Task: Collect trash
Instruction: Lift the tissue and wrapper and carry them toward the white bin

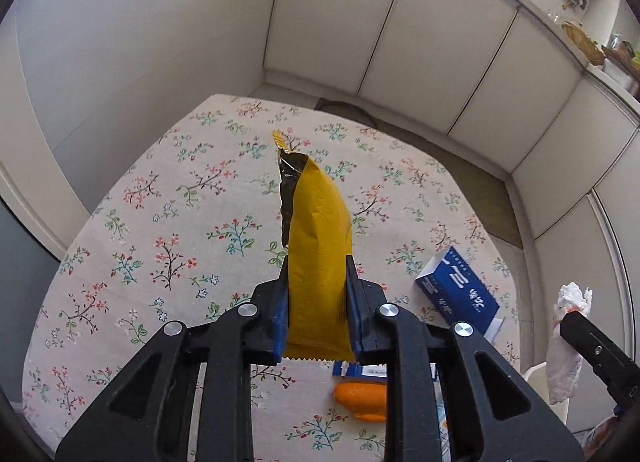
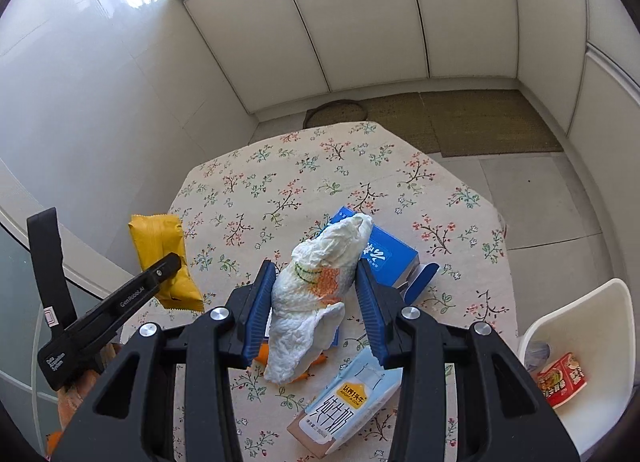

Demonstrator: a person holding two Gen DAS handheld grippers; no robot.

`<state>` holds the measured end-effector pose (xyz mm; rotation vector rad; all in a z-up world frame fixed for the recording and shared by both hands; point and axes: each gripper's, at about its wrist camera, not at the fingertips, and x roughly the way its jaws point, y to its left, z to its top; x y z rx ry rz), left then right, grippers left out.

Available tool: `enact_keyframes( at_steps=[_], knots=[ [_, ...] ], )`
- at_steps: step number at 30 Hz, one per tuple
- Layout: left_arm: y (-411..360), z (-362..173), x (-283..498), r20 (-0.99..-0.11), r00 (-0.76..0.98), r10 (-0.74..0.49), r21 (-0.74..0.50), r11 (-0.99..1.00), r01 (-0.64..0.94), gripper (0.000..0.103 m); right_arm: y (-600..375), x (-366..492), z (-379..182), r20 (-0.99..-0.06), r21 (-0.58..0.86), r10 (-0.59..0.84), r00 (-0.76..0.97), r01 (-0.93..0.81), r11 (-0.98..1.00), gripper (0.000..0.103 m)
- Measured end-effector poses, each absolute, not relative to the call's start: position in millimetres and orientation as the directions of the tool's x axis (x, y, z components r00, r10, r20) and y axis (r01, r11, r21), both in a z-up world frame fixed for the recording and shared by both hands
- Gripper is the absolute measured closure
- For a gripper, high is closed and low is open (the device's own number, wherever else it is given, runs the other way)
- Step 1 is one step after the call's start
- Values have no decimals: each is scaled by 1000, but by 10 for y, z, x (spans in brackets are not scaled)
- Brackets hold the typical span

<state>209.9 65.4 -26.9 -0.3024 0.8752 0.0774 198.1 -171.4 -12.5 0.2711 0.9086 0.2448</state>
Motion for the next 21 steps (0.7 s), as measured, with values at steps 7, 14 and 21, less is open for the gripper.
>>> enact_keyframes(
  at_steps=[7,14,21],
  knots=[
    [342,202,1888,-682,723,-109,-249,965,-89,81,-1869,1766,118,-692,314,290,661,-85,945,62],
    [-5,495,1707,-616,767,-181,-262,965,18,81,-2196,1494,339,-643,280,209,737,-27,960,62],
    [-385,557,1606,-586,772,-245,-252,961,114,81,-2566,1239,438,-615,252,116,780,55,966,62]
  ],
)
